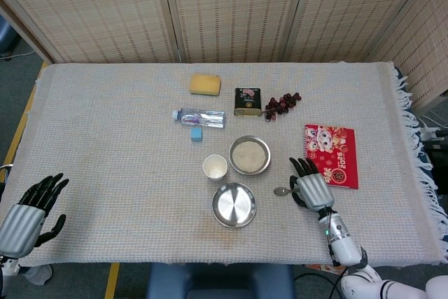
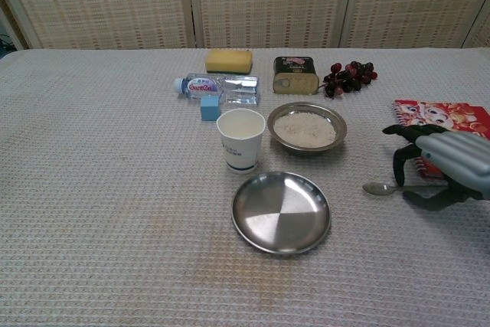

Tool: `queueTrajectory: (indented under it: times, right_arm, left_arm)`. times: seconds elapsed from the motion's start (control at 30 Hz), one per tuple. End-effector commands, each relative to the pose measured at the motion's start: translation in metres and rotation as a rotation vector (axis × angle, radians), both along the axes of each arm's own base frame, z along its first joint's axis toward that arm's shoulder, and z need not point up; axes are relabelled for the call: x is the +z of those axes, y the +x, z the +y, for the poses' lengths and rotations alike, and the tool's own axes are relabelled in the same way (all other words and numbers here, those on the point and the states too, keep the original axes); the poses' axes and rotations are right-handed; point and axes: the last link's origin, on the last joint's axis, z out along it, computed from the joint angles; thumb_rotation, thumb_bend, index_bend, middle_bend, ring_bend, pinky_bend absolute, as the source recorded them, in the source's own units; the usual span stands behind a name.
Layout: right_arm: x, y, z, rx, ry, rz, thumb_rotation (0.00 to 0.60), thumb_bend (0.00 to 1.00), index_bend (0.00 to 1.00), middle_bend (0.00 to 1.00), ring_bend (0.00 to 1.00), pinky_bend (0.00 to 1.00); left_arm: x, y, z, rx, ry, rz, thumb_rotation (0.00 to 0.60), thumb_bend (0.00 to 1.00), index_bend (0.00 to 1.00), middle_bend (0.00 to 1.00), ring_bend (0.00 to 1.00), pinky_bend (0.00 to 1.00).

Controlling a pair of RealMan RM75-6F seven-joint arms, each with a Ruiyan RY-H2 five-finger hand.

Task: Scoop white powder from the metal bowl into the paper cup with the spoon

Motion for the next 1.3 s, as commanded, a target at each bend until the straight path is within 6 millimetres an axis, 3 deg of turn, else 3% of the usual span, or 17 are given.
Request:
queueTrajectory:
  times: [0.03, 0.47, 0.83, 1.2, 1.23, 1.27, 1.3]
  right_arm:
    - [0.0, 0.0, 0.0, 0.0, -0.001, 0.002, 0.6, 0.31, 0.52, 0.04, 0.0, 0.0]
    - [0.0, -0.001, 0.0, -0.033, 0.022, -0.027, 0.6, 0.3, 0.52, 0.05, 0.0, 0.0]
    - [0.0, -0.002, 0.0, -0.024, 0.004, -0.027, 0.6, 0.31, 0.57, 0.17, 0.0, 0.0]
    - [0.006, 0.005, -0.004, 0.039, -0.063, -0.04, 0.6, 0.32, 0.71, 0.38, 0.03, 0.0]
    - [0.007, 0.005, -0.005, 0.052, -0.075, -0.024, 0.6, 0.32, 0.72, 0.39, 0.05, 0.0]
    - [0.009, 0.005, -0.007, 0.074, -0.094, 0.008, 0.6, 0.33, 0.73, 0.4, 0.05, 0.0]
    - [0.01, 0.006, -0.007, 0.09, -0.107, 0.031, 0.6, 0.33, 0.74, 0.41, 0.06, 0.0]
  left_arm:
    - [0.0, 0.0, 0.0, 0.0, -0.001, 0.001, 0.6, 0.44, 0.0, 0.0, 0.05, 0.17]
    - [-0.001, 0.0, 0.0, 0.0, 0.001, 0.006, 0.6, 0.44, 0.0, 0.0, 0.05, 0.17]
    - [-0.001, 0.0, 0.0, 0.001, 0.003, 0.007, 0.6, 0.44, 0.0, 0.0, 0.05, 0.17]
    - [-0.001, 0.0, 0.0, 0.005, 0.0, 0.006, 0.6, 0.44, 0.0, 0.0, 0.05, 0.17]
    - [-0.009, -0.013, -0.044, 0.053, -0.047, 0.011, 0.6, 0.44, 0.0, 0.0, 0.05, 0.17]
    - [-0.002, -0.002, -0.009, 0.01, 0.005, -0.008, 0.6, 0.44, 0.0, 0.0, 0.05, 0.17]
    - [-0.003, 0.001, 0.0, 0.017, -0.005, -0.006, 0.6, 0.44, 0.0, 0.0, 0.05, 0.17]
